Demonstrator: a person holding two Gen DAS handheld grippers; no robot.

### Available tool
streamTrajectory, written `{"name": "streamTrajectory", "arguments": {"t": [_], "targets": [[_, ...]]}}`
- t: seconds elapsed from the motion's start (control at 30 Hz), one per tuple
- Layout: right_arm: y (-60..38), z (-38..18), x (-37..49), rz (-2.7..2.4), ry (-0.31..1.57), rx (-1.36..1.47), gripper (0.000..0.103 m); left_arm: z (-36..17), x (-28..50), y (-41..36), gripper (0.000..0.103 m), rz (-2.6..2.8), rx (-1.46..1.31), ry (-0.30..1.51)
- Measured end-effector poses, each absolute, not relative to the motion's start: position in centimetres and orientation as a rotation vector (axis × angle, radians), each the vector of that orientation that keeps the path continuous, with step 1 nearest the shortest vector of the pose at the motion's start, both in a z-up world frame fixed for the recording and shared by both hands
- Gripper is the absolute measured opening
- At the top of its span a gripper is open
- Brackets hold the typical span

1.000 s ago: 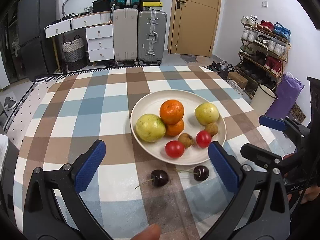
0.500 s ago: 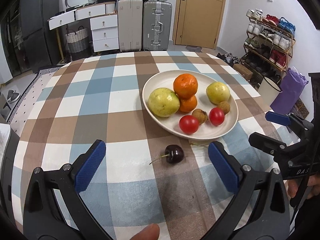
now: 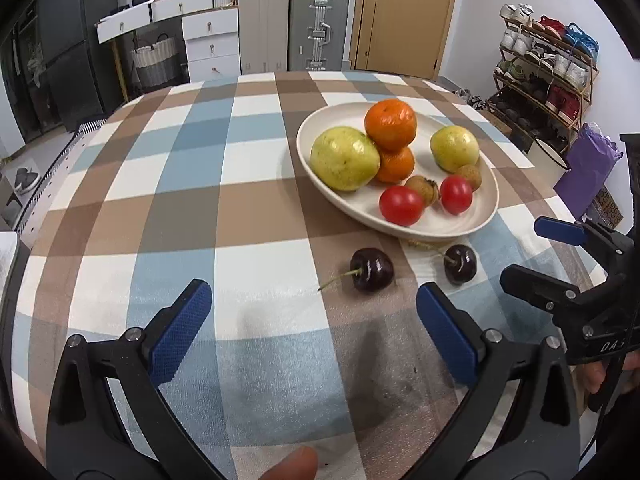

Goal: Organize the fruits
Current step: 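Grasp a dark red cherry by its body with the left gripper while the right gripper grasps another cherry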

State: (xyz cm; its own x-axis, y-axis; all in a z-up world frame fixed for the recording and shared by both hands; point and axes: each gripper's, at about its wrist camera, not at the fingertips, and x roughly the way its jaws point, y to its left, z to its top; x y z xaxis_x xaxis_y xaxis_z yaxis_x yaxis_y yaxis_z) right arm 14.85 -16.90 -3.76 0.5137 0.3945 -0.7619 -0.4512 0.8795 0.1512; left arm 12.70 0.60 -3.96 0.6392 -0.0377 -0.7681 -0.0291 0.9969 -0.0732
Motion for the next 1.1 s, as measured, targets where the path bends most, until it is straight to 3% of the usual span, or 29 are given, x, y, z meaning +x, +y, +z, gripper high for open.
{"name": "streamTrajectory", "arguments": {"t": [0.57, 1.1], "targets": [[-13.6, -5.1, 15.4, 0.524, 0.925, -0.145, 0.097, -5.1, 13.5, 1.2, 0.102, 0.018, -0.086, 0.908], [-12.1, -5.1, 15.3, 0.570, 0.910, -0.201, 0.060, -5.7, 13.9, 1.2, 0.102, 0.014, -0.073, 0.925]]}}
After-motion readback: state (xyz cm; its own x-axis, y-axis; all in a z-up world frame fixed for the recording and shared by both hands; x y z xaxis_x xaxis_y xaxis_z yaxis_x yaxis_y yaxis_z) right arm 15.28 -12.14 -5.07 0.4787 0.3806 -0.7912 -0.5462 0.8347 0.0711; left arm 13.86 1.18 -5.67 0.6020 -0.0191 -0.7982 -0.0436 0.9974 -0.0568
